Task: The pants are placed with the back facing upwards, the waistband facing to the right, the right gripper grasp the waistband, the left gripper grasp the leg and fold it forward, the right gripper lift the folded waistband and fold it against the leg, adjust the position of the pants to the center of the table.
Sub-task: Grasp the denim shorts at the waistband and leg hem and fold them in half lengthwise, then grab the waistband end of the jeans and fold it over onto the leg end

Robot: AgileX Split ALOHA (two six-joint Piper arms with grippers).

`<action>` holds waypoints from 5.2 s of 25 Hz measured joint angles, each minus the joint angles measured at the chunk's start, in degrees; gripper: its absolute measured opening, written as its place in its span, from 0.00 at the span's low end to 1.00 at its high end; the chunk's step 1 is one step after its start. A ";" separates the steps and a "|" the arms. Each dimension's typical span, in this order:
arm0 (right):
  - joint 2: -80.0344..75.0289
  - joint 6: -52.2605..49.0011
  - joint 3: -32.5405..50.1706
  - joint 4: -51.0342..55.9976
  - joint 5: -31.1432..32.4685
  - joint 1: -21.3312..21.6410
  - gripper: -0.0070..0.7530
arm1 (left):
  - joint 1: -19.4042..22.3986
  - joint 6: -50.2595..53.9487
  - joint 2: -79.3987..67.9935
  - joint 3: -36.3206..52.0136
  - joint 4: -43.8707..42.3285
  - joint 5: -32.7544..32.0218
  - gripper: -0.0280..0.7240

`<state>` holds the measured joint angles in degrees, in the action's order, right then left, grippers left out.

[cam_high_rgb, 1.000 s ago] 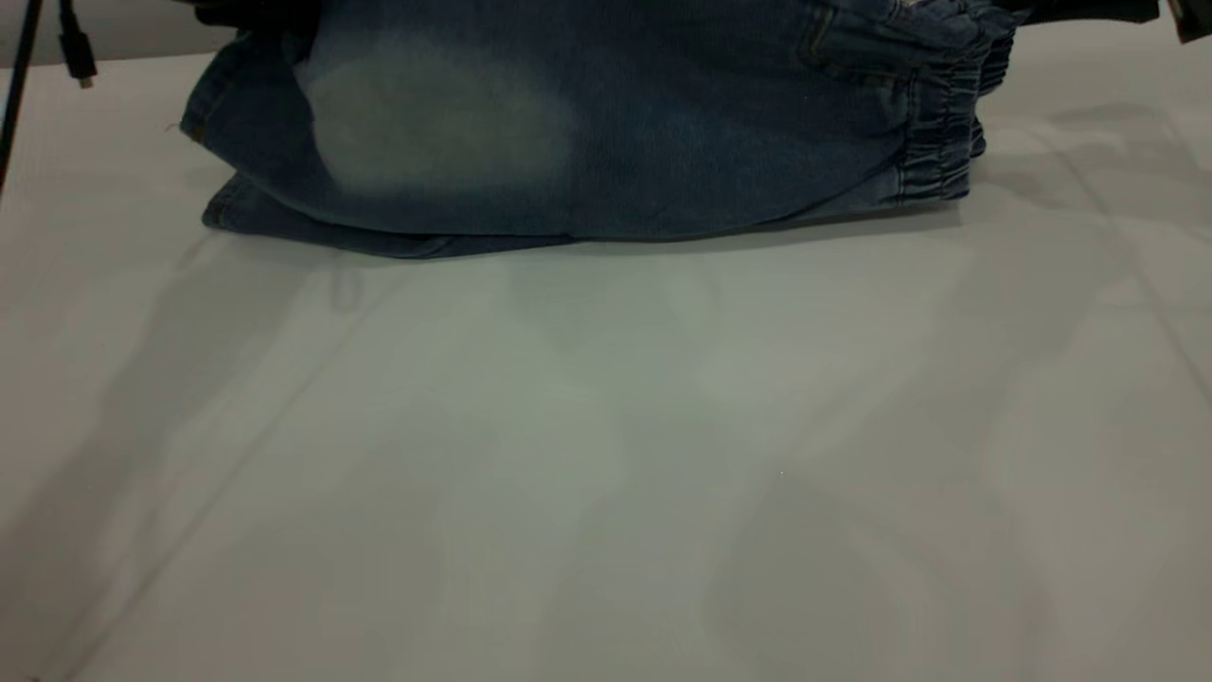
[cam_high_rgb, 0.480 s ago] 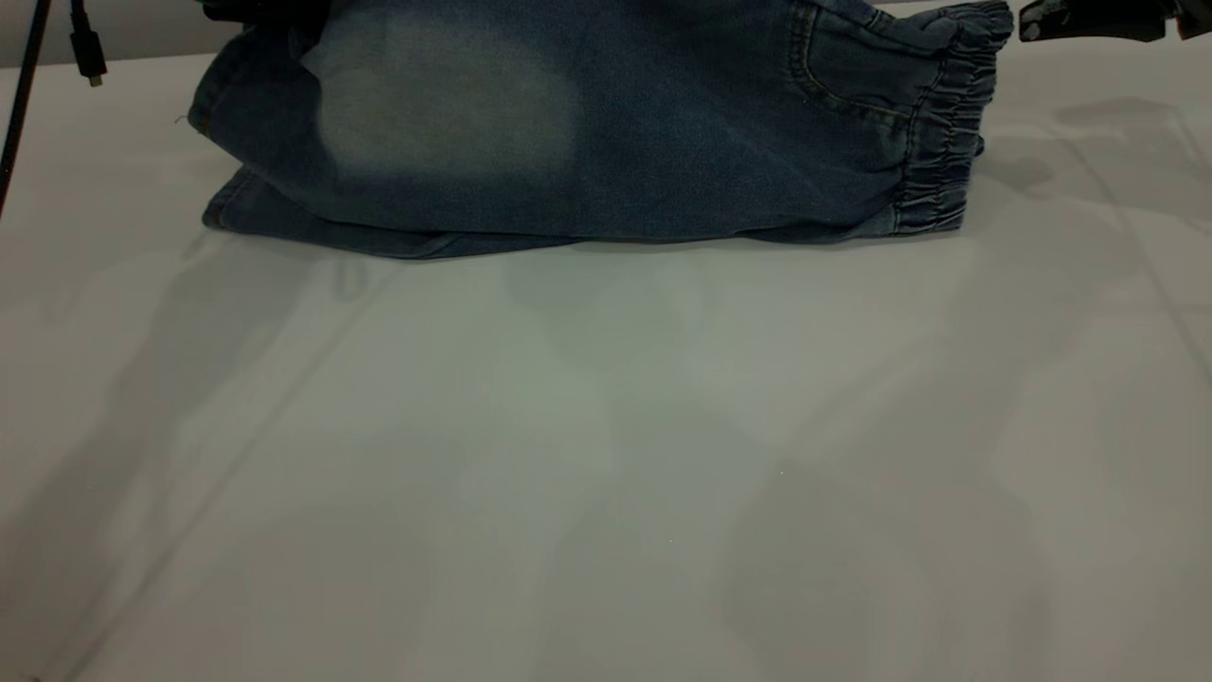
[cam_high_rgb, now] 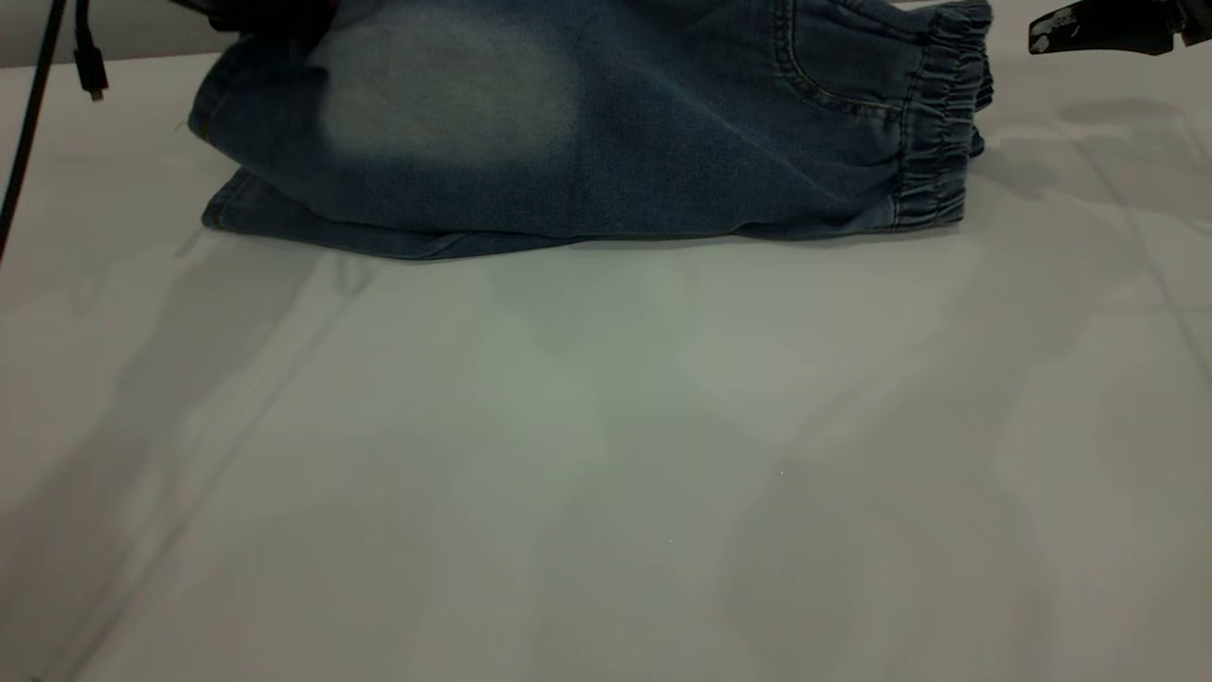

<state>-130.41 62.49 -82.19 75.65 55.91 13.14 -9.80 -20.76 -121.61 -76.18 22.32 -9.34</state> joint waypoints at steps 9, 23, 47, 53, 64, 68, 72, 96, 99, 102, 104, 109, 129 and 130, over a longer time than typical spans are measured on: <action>0.00 -0.45 0.00 0.00 1.47 0.00 0.71 | 0.00 0.00 -0.04 0.06 0.13 3.82 0.48; -0.08 -5.69 0.07 -2.49 6.06 0.00 0.71 | 0.00 -0.08 0.47 0.06 0.13 5.42 0.73; -12.66 -2.62 0.01 5.15 6.99 -4.64 0.71 | -0.05 0.03 0.69 0.06 0.23 2.53 0.74; -12.71 -2.99 0.01 7.16 3.15 -4.66 0.62 | -0.05 0.03 0.69 0.06 0.27 1.00 0.74; -12.71 -0.59 0.01 7.11 3.19 -4.66 0.06 | -1.49 -2.08 0.63 -7.38 0.16 -15.56 0.74; -12.71 -0.64 0.01 7.07 3.71 -4.66 0.06 | -3.65 -1.79 -0.01 -14.23 -0.02 -23.75 0.74; -12.71 -0.64 0.01 6.84 5.10 -4.66 0.06 | -5.77 -0.76 -2.17 -21.35 -3.18 -33.05 0.74; -12.71 -0.77 0.01 6.84 6.17 -4.66 0.06 | -8.80 2.26 -20.87 -37.13 -10.20 -43.64 0.72; -12.71 -0.77 0.01 6.84 6.17 -4.66 0.06 | -8.80 2.27 -21.97 -37.17 -11.64 -43.59 0.71; -12.71 -0.77 0.01 6.89 6.62 -4.66 0.06 | -8.80 2.27 -22.91 -37.17 -12.11 -43.05 0.71; -12.71 -1.25 0.01 7.50 7.42 -4.66 0.06 | -8.80 2.27 -23.25 -37.17 -12.11 -42.81 0.71; -11.67 -2.20 0.01 9.48 10.69 -5.21 0.06 | -8.80 2.27 -23.80 -37.17 -12.11 -42.47 0.71; -4.75 -12.49 -11.98 9.58 12.04 -21.21 0.06 | -9.49 1.98 -22.97 -37.63 -13.17 -47.22 0.71; -4.75 -12.61 -11.98 9.25 11.66 -21.09 0.06 | -9.49 1.98 -22.48 -38.22 -14.17 -47.95 0.71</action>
<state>-135.16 49.88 -94.17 84.90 67.57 -7.95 -19.29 -18.77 -144.09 -114.40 8.15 -57.29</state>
